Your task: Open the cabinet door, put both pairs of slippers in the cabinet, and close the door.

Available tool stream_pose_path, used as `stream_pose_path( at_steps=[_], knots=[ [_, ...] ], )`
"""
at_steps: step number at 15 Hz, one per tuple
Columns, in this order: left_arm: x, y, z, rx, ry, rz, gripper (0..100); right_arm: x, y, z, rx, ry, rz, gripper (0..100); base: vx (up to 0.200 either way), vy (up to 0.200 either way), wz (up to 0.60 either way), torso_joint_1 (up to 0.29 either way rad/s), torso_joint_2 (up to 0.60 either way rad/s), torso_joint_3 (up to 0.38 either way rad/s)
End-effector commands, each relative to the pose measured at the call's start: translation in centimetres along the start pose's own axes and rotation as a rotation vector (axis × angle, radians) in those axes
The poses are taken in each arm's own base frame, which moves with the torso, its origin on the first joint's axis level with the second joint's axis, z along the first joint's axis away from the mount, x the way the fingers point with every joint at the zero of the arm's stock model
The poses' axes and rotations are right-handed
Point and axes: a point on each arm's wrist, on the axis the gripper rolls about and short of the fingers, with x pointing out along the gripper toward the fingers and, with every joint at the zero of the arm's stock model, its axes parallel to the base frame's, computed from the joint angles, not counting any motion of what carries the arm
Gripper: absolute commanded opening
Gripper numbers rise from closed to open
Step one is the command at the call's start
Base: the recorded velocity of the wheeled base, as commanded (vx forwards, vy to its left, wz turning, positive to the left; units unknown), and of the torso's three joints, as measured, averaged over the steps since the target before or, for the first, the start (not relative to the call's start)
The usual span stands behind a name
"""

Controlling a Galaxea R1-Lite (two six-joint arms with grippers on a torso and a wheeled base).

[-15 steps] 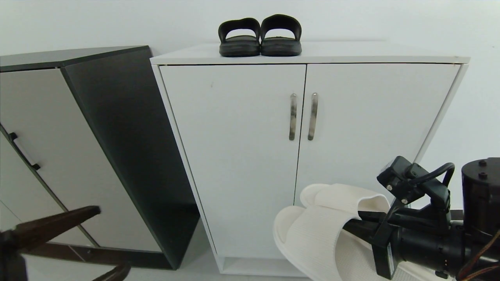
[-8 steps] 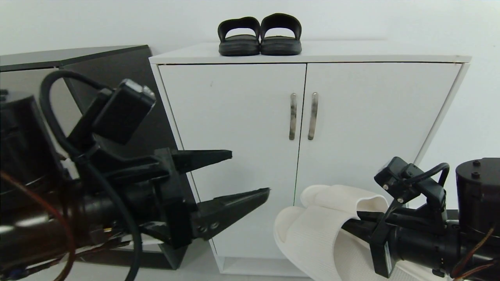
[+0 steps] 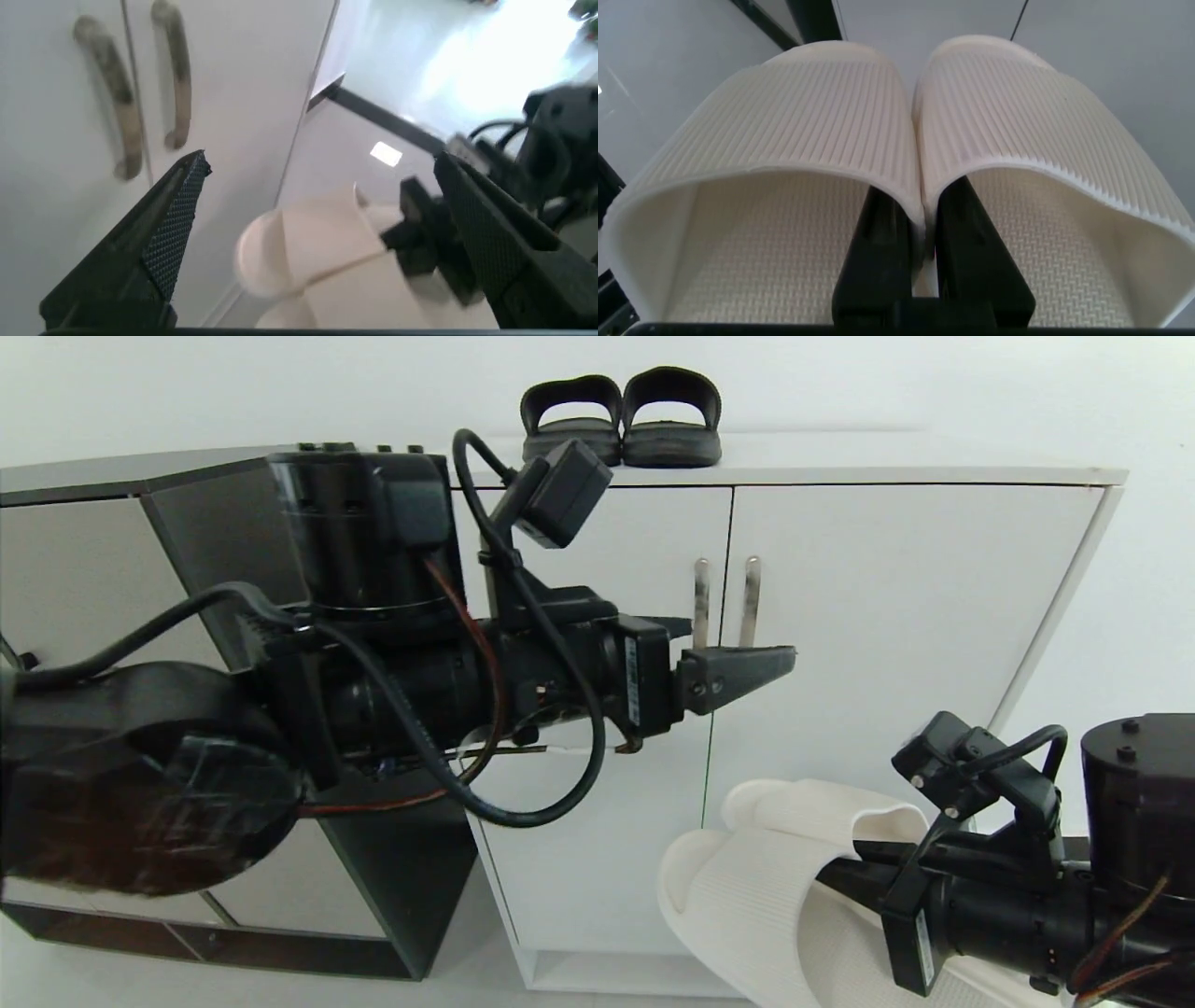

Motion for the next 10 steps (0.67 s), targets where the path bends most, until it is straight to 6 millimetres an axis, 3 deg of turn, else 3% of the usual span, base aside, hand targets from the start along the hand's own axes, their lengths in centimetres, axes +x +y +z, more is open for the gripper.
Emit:
stream_pose_path(
  at_steps=[1, 6, 10],
  knots=[
    [2.7, 1.1, -0.7, -0.030, 0.018, -0.031, 100, 0.1, 0.0, 0.0, 0.000, 0.002, -0.001, 0, 0.000, 0.000, 0.00, 0.000, 0.00, 0.000],
    [4.8, 1.9, -0.3, -0.100, 0.024, -0.164, 100, 0.1, -0.1, 0.0, 0.000, 0.002, 0.014, 0, 0.000, 0.000, 0.00, 0.000, 0.00, 0.000],
    [6.6, 2.9, -0.6, -0.093, -0.001, -0.067, 100, 0.0, -0.4, 0.0, 0.005, 0.001, 0.002, 0, 0.000, 0.000, 0.00, 0.000, 0.00, 0.000]
  ],
)
